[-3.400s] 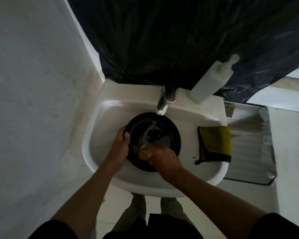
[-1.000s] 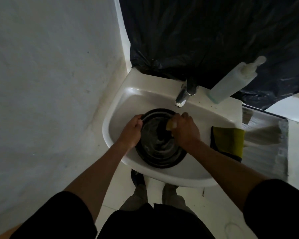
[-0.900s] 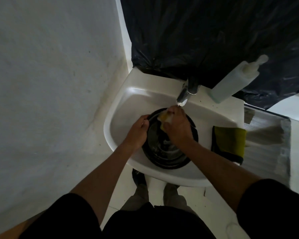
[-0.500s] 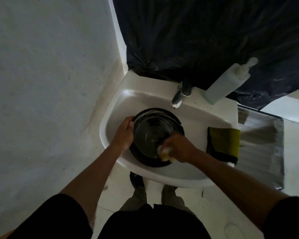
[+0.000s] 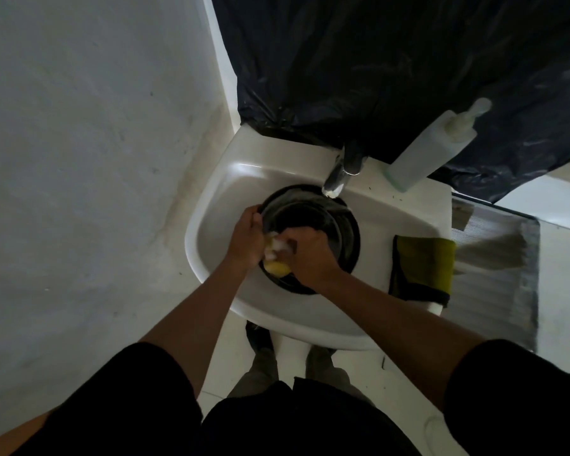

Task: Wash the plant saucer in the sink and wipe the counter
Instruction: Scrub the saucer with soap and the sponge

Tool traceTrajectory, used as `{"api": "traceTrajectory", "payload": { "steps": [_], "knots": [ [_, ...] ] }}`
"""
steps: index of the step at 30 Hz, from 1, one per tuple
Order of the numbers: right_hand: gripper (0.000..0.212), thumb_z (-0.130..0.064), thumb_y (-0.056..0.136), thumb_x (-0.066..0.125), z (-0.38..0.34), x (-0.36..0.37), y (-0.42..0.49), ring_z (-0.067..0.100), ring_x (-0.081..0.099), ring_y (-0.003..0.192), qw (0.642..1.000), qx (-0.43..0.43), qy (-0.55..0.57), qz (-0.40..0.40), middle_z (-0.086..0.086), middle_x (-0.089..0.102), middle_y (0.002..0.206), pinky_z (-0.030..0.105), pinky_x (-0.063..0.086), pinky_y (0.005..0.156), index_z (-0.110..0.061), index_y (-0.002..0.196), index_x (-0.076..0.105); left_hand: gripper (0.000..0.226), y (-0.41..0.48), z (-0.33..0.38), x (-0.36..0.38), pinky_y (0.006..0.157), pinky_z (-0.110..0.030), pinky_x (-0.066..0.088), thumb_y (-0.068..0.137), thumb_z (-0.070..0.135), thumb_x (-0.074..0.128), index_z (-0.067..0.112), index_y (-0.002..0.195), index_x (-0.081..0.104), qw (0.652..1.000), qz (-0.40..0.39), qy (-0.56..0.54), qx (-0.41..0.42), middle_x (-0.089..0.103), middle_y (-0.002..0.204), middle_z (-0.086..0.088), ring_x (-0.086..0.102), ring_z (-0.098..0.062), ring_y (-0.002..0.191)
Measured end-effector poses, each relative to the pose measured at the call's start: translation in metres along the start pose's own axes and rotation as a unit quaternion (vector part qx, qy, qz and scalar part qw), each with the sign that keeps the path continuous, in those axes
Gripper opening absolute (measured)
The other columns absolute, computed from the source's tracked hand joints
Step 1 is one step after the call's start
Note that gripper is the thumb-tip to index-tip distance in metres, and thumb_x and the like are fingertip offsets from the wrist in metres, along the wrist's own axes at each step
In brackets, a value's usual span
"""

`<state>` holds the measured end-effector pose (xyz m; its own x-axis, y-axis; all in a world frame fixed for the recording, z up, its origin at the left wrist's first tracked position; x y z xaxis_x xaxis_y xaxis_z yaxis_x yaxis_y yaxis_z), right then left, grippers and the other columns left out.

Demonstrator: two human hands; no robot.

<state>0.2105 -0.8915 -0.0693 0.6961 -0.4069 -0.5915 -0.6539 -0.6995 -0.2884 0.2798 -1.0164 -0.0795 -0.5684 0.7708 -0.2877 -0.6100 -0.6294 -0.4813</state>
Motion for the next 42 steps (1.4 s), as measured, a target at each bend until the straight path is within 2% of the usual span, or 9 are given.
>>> {"api": "traceTrajectory", "payload": {
  "steps": [6, 12, 18, 22, 26, 31, 36, 39, 42],
  "knots": [
    [0.033, -0.023, 0.08, 0.084, 0.046, -0.043, -0.007, 0.019, 0.064, 0.104, 0.962, 0.001, -0.151, -0.228, 0.004, 0.069, 0.115, 0.032, 0.052, 0.091, -0.016, 0.11, 0.076, 0.037, -0.004, -0.012, -0.026, 0.101, -0.033, 0.045, 0.111, 0.02, 0.03, 0.017, 0.137, 0.056, 0.998, 0.002, 0.058, 0.005, 0.062, 0.129, -0.007, 0.057, -0.024, 0.116],
    [0.04, -0.015, 0.085, 0.07, 0.047, -0.068, 0.011, 0.038, 0.058, 0.104, 0.96, 0.042, -0.27, -0.054, 0.016, 0.049, 0.118, 0.036, 0.049, 0.084, -0.017, 0.124, 0.06, 0.036, -0.014, -0.016, -0.007, 0.092, -0.025, 0.039, 0.111, 0.014, 0.034, 0.01, 0.136, 0.058, 0.996, -0.014, 0.086, 0.017, 0.064, 0.129, -0.012, 0.057, -0.024, 0.117],
    [0.03, -0.015, 0.089, 0.07, -0.001, -0.015, 0.001, 0.011, 0.057, 0.092, 0.994, 0.055, 0.063, 0.075, -0.002, 0.063, 0.102, 0.018, 0.041, 0.08, -0.013, 0.119, 0.064, 0.033, -0.015, -0.004, 0.017, 0.105, -0.042, 0.051, 0.11, 0.018, 0.038, 0.015, 0.134, 0.061, 1.0, -0.021, 0.001, 0.004, 0.068, 0.127, -0.01, 0.063, -0.028, 0.118],
    [0.028, -0.016, 0.084, 0.08, 0.012, -0.012, -0.014, 0.002, 0.059, 0.078, 0.995, 0.006, 0.033, -0.09, 0.002, 0.067, 0.095, 0.006, 0.045, 0.074, -0.006, 0.109, 0.072, 0.036, -0.009, -0.001, 0.003, 0.106, -0.048, 0.051, 0.111, 0.025, 0.031, 0.022, 0.136, 0.057, 1.0, 0.029, -0.004, -0.009, 0.063, 0.131, -0.008, 0.06, -0.027, 0.119],
    [0.043, -0.017, 0.082, 0.081, 0.046, -0.047, -0.008, 0.022, 0.061, 0.114, 0.958, 0.026, -0.15, -0.242, 0.007, 0.064, 0.124, 0.019, 0.044, 0.089, -0.01, 0.123, 0.069, 0.036, -0.002, -0.004, -0.015, 0.106, -0.04, 0.047, 0.112, 0.022, 0.03, 0.02, 0.136, 0.057, 0.998, 0.015, 0.063, 0.022, 0.063, 0.132, -0.009, 0.059, -0.026, 0.119],
    [0.044, -0.02, 0.089, 0.07, 0.046, -0.07, 0.011, 0.035, 0.06, 0.105, 0.976, 0.082, -0.2, 0.008, 0.018, 0.052, 0.121, 0.03, 0.045, 0.079, -0.012, 0.13, 0.058, 0.036, 0.003, 0.001, -0.012, 0.105, -0.036, 0.045, 0.112, 0.02, 0.031, 0.016, 0.137, 0.057, 0.995, -0.004, 0.092, 0.035, 0.063, 0.133, -0.011, 0.058, -0.026, 0.12],
    [0.035, -0.013, 0.088, 0.069, 0.006, -0.029, 0.011, 0.025, 0.061, 0.1, 0.969, 0.135, 0.087, 0.186, 0.006, 0.061, 0.108, 0.02, 0.037, 0.077, -0.012, 0.121, 0.058, 0.035, -0.005, 0.008, 0.007, 0.106, -0.038, 0.047, 0.111, 0.018, 0.034, 0.014, 0.135, 0.06, 0.996, -0.033, 0.078, 0.034, 0.065, 0.131, -0.011, 0.059, -0.027, 0.121],
    [0.03, -0.019, 0.089, 0.072, -0.011, -0.001, -0.003, 0.013, 0.059, 0.094, 0.984, 0.11, 0.092, 0.106, 0.0, 0.065, 0.104, 0.017, 0.04, 0.079, -0.011, 0.117, 0.064, 0.036, -0.01, 0.012, 0.013, 0.108, -0.041, 0.048, 0.111, 0.02, 0.034, 0.017, 0.136, 0.06, 0.999, -0.015, 0.031, 0.012, 0.065, 0.13, -0.007, 0.06, -0.025, 0.119],
    [0.038, -0.023, 0.084, 0.078, 0.003, 0.004, -0.016, 0.014, 0.061, 0.101, 0.994, 0.054, 0.048, -0.085, 0.009, 0.069, 0.115, 0.019, 0.043, 0.087, -0.006, 0.116, 0.069, 0.037, -0.009, 0.009, -0.003, 0.103, -0.035, 0.046, 0.112, 0.022, 0.03, 0.02, 0.136, 0.059, 1.0, 0.017, 0.023, 0.003, 0.063, 0.129, -0.003, 0.059, -0.022, 0.118]
  ]
}}
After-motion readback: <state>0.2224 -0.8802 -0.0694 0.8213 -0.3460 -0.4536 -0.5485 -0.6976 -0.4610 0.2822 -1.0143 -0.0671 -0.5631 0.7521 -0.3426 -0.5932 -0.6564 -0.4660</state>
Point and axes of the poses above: each hand's wrist, its own y-axis towards the middle knuckle, its own x-axis out of the palm, z = x × y, the point moved 1 cm from there along y, towards the middle knuckle
